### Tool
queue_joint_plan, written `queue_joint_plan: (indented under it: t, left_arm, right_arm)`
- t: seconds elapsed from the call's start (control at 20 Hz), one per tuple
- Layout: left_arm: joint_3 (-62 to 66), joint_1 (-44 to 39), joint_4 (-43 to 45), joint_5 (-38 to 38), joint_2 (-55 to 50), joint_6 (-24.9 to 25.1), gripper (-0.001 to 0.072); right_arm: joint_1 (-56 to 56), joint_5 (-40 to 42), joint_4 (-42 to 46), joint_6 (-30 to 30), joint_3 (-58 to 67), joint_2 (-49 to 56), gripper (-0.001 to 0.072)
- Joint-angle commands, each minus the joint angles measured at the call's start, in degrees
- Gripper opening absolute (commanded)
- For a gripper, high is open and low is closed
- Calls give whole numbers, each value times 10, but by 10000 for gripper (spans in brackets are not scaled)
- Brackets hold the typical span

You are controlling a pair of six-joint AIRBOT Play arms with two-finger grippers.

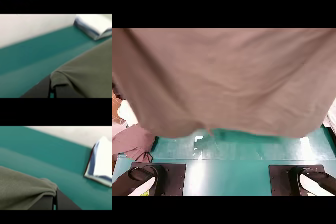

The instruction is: Fold the shirts.

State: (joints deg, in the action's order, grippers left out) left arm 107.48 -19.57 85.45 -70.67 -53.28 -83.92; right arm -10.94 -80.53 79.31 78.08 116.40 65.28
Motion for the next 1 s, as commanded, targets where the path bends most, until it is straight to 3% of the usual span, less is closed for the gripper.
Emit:
queue_joint_plan:
  t: [0.0, 0.15, 0.25, 0.5, 0.55, 0.6, 0.65, 0.8, 0.95]
  left_arm:
    - [-104, 0, 74, -42, -54, -7, 33]
    - [-228, 7, 74, 75, -131, -7, 33]
    - [-264, 38, 70, 169, -204, -33, 33]
    - [-262, 103, 20, 230, -327, -46, 35]
    - [-262, 107, 17, 226, -333, -45, 101]
    - [-262, 110, 14, 221, -332, -46, 379]
    - [-257, 114, 15, 203, -328, -45, 541]
    - [-239, 150, 7, 74, -300, -30, 541]
    - [-323, 201, -52, 44, -232, -12, 541]
  right_arm:
    - [1, -29, -18, 5, -64, 96, 13]
    - [0, -12, -18, 5, -120, 191, 14]
    - [0, -3, -18, 5, -129, 253, 15]
    - [0, 2, -26, 5, -63, 365, 41]
    - [2, -6, -46, 5, -40, 380, 245]
    - [9, -16, -72, 5, -15, 394, 433]
    - [18, -29, -103, 5, 4, 400, 444]
    - [57, -66, -196, -9, -27, 370, 443]
    - [99, -74, -266, -38, -162, 292, 442]
